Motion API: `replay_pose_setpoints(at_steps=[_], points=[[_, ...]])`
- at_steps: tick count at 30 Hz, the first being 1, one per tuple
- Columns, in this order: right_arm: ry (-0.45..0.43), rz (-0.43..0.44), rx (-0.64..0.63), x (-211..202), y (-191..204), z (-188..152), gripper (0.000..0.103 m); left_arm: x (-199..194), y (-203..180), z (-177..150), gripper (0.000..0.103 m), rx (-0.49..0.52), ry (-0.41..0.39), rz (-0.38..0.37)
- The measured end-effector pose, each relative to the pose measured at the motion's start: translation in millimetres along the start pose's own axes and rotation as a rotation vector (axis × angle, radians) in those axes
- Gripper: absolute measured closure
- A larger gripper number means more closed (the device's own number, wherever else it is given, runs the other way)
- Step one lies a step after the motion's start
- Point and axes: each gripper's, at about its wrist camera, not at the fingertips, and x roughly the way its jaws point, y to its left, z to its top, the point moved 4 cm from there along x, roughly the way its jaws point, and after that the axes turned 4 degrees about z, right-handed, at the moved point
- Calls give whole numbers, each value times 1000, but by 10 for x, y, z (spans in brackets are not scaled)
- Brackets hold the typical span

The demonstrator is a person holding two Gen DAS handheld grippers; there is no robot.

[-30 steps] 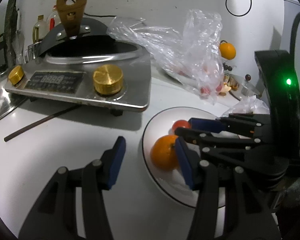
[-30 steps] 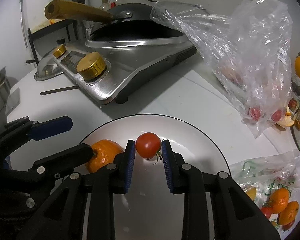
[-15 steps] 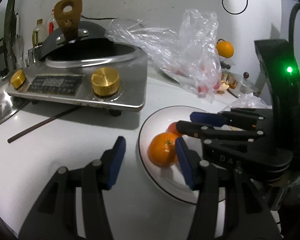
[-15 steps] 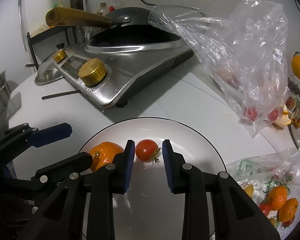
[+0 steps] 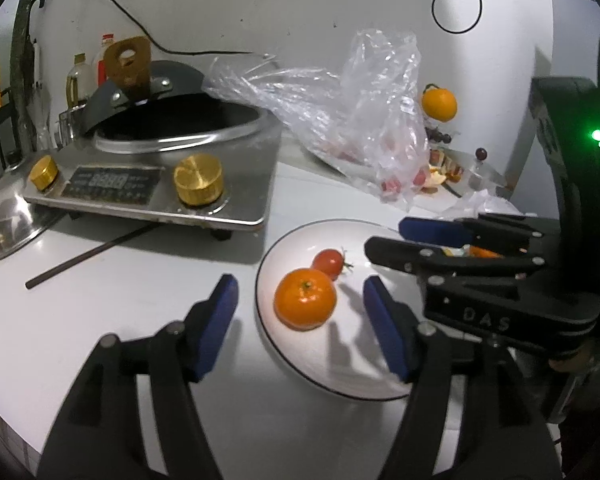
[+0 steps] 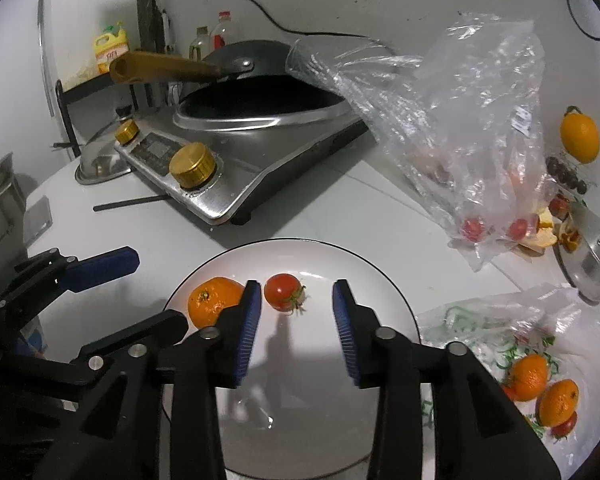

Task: Organize fruits
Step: 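Lower the cherry tomato onto the plate beside the orange and open the right tool, then move both tools back over the fruits on the plastic bag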

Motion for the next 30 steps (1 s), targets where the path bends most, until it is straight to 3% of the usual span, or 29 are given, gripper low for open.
replay_pose_setpoints(at_steps=[30], points=[[-87, -79, 85, -787, -500, -379, 62, -233, -751, 7, 36, 88, -10, -29]])
